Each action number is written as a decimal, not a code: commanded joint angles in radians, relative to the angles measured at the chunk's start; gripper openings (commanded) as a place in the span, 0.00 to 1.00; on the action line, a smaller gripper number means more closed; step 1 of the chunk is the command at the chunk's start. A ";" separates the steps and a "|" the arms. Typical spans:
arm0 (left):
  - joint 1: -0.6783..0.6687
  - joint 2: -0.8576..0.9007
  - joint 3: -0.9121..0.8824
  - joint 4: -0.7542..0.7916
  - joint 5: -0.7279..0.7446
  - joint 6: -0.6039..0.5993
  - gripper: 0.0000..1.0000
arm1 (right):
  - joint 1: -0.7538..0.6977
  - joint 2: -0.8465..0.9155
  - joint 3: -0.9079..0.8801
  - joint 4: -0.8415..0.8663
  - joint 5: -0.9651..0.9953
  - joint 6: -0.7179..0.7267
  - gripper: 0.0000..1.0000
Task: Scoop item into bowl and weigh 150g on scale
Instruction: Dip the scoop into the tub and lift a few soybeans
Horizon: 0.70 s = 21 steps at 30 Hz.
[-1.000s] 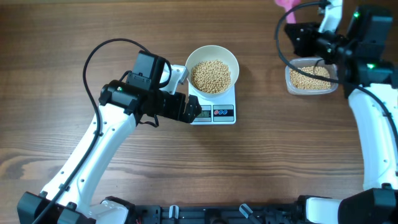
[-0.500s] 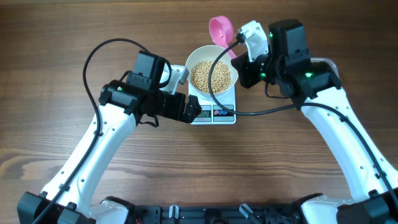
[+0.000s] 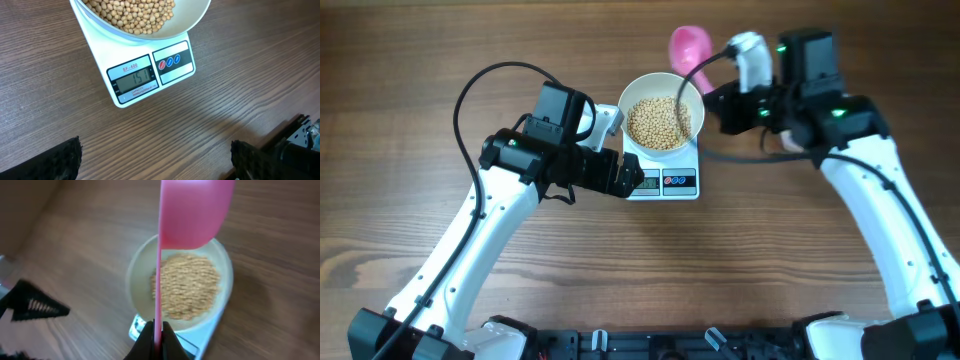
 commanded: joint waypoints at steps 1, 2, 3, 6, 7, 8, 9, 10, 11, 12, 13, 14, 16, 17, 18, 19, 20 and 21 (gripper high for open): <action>0.000 0.004 0.005 0.002 0.010 0.015 1.00 | -0.137 0.004 0.008 -0.035 -0.053 0.019 0.04; 0.000 0.004 0.005 0.002 0.009 0.015 1.00 | -0.182 -0.001 0.008 -0.059 -0.052 -0.010 0.04; 0.000 0.004 0.005 0.002 0.010 0.015 1.00 | -0.219 -0.005 0.008 -0.079 -0.052 -0.031 0.04; 0.000 0.004 0.005 0.002 0.010 0.015 1.00 | -0.339 -0.012 0.008 -0.151 -0.032 -0.114 0.04; 0.000 0.004 0.005 0.002 0.009 0.015 1.00 | -0.379 -0.015 0.008 -0.174 -0.002 -0.136 0.04; 0.000 0.004 0.005 0.002 0.010 0.015 1.00 | -0.415 -0.016 0.008 -0.195 0.032 -0.158 0.04; 0.000 0.004 0.005 0.002 0.010 0.015 1.00 | -0.445 -0.017 0.008 -0.220 0.064 -0.188 0.04; 0.000 0.004 0.005 0.002 0.010 0.015 1.00 | -0.463 -0.017 0.008 -0.241 0.093 -0.216 0.04; 0.000 0.004 0.005 0.002 0.009 0.015 1.00 | -0.480 -0.017 0.008 -0.272 0.143 -0.253 0.04; 0.000 0.004 0.005 0.002 0.010 0.015 1.00 | -0.488 -0.017 0.008 -0.301 0.198 -0.280 0.04; 0.000 0.004 0.005 0.002 0.010 0.015 1.00 | -0.489 -0.017 0.008 -0.325 0.250 -0.304 0.04; 0.000 0.004 0.005 0.002 0.010 0.015 1.00 | -0.486 -0.017 0.008 -0.336 0.293 -0.310 0.04; 0.000 0.004 0.005 0.002 0.010 0.015 1.00 | -0.484 -0.017 0.007 -0.333 0.333 -0.317 0.04; 0.000 0.004 0.005 0.002 0.010 0.016 1.00 | -0.484 -0.017 0.006 -0.336 0.389 -0.330 0.04; 0.000 0.004 0.005 0.002 0.010 0.016 1.00 | -0.480 -0.017 0.005 -0.337 0.436 -0.330 0.04; 0.000 0.004 0.005 0.002 0.010 0.015 1.00 | -0.474 -0.017 0.003 -0.339 0.475 -0.330 0.04; 0.000 0.004 0.005 0.002 0.010 0.015 1.00 | -0.464 -0.017 0.002 -0.339 0.533 -0.330 0.04; 0.000 0.004 0.005 0.002 0.009 0.015 1.00 | -0.451 -0.017 0.000 -0.336 0.590 -0.330 0.04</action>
